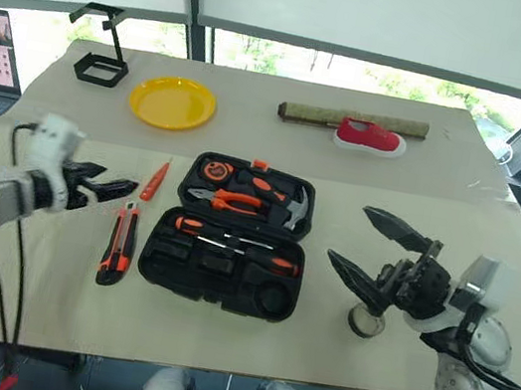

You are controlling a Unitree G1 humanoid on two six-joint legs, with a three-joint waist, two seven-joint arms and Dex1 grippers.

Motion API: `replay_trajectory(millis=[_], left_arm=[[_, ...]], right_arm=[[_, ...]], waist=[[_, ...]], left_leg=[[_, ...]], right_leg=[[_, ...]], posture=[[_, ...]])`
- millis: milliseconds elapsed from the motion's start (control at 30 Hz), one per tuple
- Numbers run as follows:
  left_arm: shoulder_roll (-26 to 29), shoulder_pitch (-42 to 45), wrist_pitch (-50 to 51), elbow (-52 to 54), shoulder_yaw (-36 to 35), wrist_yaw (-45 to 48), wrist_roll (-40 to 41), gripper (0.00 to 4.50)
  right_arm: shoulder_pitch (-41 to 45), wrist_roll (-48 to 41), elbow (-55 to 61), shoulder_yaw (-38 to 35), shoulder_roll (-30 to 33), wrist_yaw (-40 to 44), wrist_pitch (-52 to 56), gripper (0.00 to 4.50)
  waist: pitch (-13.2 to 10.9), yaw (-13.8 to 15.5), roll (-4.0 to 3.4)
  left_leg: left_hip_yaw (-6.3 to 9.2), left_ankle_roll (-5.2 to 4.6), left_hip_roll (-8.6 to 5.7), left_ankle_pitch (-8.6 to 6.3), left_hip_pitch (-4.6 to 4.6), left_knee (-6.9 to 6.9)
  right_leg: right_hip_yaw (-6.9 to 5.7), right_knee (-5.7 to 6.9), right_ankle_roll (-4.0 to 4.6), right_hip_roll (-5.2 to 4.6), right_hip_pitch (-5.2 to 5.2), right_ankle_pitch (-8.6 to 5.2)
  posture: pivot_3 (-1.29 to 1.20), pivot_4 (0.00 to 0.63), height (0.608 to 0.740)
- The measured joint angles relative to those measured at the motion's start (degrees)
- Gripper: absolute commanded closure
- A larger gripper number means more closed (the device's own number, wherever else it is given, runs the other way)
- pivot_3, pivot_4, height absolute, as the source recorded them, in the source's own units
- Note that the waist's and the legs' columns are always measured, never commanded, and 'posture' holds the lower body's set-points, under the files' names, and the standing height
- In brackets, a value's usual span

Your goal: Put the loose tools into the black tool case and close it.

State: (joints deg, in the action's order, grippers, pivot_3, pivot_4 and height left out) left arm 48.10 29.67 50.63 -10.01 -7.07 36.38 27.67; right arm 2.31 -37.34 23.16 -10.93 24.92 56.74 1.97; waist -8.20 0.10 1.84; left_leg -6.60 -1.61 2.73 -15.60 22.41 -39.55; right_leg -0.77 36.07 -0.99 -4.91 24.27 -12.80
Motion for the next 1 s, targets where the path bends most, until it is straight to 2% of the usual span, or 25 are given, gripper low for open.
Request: replay_trajectory(millis=[133, 300, 400, 633, 700, 867, 1000], left_arm=[[-5.16, 8.93, 0.27, -8.68, 6.54, -2.11, -5.55, 0.0], [-9.18, 12.98, -2.8, -18.12, 7.19, -4.36, -9.6, 0.0], [-10.22, 13.41, -3.98, -19.48, 7.28, -4.42, -11.37, 0.81], [-12.39, 12.27, -6.59, -20.42, 4.72, -5.66, -13.49, 3.47], [-12.63, 11.37, -7.28, -19.97, 3.76, -5.58, -13.55, 4.02], [-12.68, 8.38, -15.97, -19.78, 2.95, -3.04, -14.37, 4.06], [-11.91, 7.17, -30.15, -22.65, 2.46, 5.38, -14.03, 4.06]], right_arm=[[0.04, 0.11, -0.14, 1.15, 0.16, 0.04, -0.13, 0.03], [-0.39, 0.13, -0.17, 1.15, 0.21, -0.42, -0.23, 0.03], [-0.44, 0.18, -0.15, 1.17, 0.21, -0.62, -0.26, 0.0], [-0.95, 0.19, -0.11, 1.16, 0.3, -0.63, -0.29, 0.0], [-0.98, 0.23, -0.11, 1.17, 0.61, -0.59, -0.29, 0.0], [-1.02, 0.23, -0.09, 1.18, 1.5, -0.55, -0.29, 0.0], [-1.03, 0.14, -0.08, 1.13, 2.54, -0.59, -0.25, 0.0]], waist=[[-0.03, 0.13, 0.04], [-0.07, -0.1, 0.12], [-0.07, 0.06, 0.11], [-0.07, 0.46, 0.11], [-0.07, 0.52, 0.11], [-0.07, 0.56, 0.1], [-0.12, 0.59, 0.2]], left_leg=[[0.0, 0.01, 0.0, 0.01, 0.08, -0.01], [0.05, 0.0, 0.01, 0.0, 0.09, -0.02], [0.05, 0.0, 0.01, 0.0, 0.06, -0.05], [0.06, -0.02, 0.0, -0.01, 0.0, -0.12], [0.06, -0.03, 0.0, -0.02, -0.01, -0.13], [0.06, -0.03, 0.01, -0.02, 0.0, -0.14], [0.07, -0.03, 0.03, -0.01, 0.22, -0.22]], right_leg=[[-0.02, -0.03, -0.01, 0.06, 0.03, -0.03], [0.01, -0.03, -0.02, 0.05, 0.03, -0.03], [0.02, 0.01, -0.03, 0.04, -0.01, -0.03], [0.04, 0.04, -0.06, 0.0, -0.1, -0.01], [0.04, 0.04, -0.06, -0.02, -0.1, -0.01], [0.01, 0.05, -0.06, -0.04, -0.09, 0.0], [-0.09, 0.05, -0.04, -0.04, 0.05, 0.01]], posture=[[0.0, 0.15, 0.74], [0.0, 0.15, 0.74], [0.0, 0.15, 0.74], [0.0, 0.15, 0.74], [0.0, 0.15, 0.74], [0.0, 0.15, 0.74], [0.0, 0.15, 0.74]])
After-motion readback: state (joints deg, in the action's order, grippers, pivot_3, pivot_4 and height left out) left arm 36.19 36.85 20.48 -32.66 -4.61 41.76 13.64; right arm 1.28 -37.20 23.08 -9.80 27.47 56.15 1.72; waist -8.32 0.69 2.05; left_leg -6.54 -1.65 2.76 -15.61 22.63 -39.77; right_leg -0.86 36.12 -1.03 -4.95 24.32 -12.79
